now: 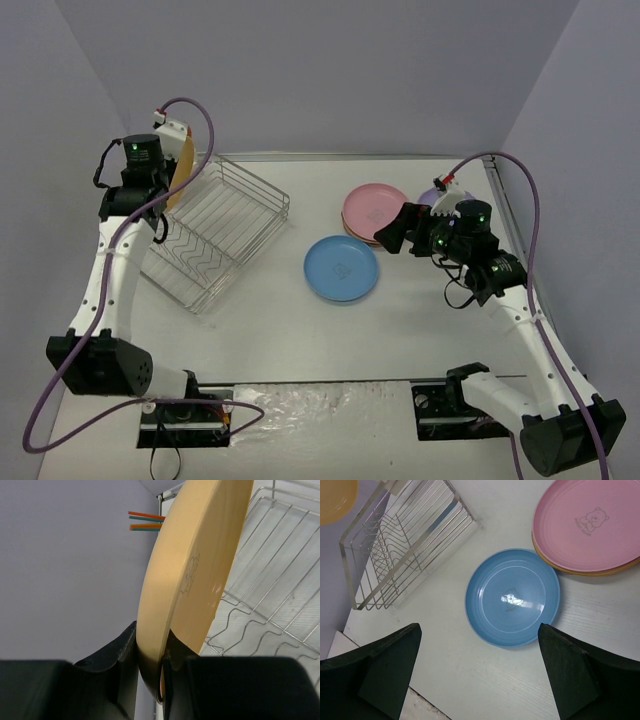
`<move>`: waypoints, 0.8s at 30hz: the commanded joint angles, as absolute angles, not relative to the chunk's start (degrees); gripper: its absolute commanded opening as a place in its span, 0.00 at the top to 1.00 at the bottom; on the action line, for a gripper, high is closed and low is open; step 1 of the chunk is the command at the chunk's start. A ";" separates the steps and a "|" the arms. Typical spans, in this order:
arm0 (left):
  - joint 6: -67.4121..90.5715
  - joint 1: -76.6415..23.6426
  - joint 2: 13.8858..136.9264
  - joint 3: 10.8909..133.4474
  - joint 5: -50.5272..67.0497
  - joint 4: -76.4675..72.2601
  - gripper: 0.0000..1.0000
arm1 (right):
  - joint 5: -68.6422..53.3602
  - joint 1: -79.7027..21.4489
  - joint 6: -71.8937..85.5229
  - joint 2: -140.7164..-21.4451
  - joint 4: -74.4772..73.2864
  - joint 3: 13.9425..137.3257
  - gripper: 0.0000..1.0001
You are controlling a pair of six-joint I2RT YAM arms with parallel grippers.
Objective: Load the plates into the dish rack
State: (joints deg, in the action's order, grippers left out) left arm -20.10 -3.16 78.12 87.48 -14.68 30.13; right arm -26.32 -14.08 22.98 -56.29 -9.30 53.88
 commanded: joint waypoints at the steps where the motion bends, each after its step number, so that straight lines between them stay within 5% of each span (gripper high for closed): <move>1: -29.70 3.15 80.15 90.09 -9.93 22.94 1.00 | -25.75 -15.91 21.27 -56.95 -7.21 53.61 0.00; 11: -34.99 14.61 80.28 84.52 9.30 15.27 1.00 | -26.81 -16.35 21.51 -57.04 -7.38 51.06 0.00; 24: -37.73 17.71 83.48 81.17 14.84 13.69 1.00 | -26.73 -16.35 20.85 -57.06 -7.31 50.14 0.00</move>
